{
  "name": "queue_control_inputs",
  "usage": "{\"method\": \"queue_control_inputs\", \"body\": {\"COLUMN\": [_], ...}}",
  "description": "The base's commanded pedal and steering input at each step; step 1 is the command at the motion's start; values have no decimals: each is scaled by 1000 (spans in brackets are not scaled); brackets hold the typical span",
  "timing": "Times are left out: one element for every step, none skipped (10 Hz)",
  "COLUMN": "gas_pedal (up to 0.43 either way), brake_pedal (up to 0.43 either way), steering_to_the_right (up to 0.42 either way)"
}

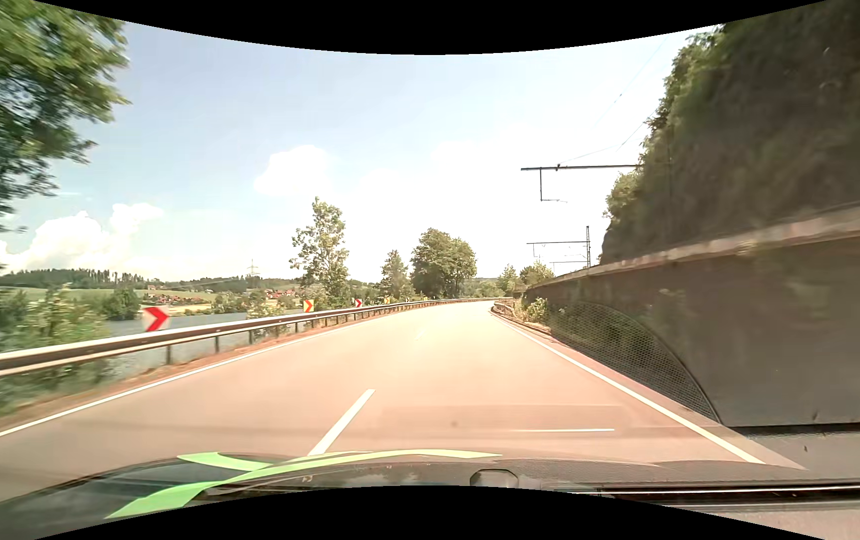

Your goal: Follow the waypoints while adhering to traffic rules and regulations

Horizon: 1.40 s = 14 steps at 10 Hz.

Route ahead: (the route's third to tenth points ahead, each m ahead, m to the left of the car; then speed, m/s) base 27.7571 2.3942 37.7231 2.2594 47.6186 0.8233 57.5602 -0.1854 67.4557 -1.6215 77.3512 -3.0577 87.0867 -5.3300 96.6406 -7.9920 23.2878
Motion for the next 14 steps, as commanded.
{"method": "queue_control_inputs", "body": {"gas_pedal": [220,189,189,189,189,189,189,189,209,228,240,240,240,260], "brake_pedal": [0,0,0,0,0,0,0,0,0,0,0,0,0,0], "steering_to_the_right": [4,4,4,4,4,4,5,6,6,7,10,13,13,13]}}
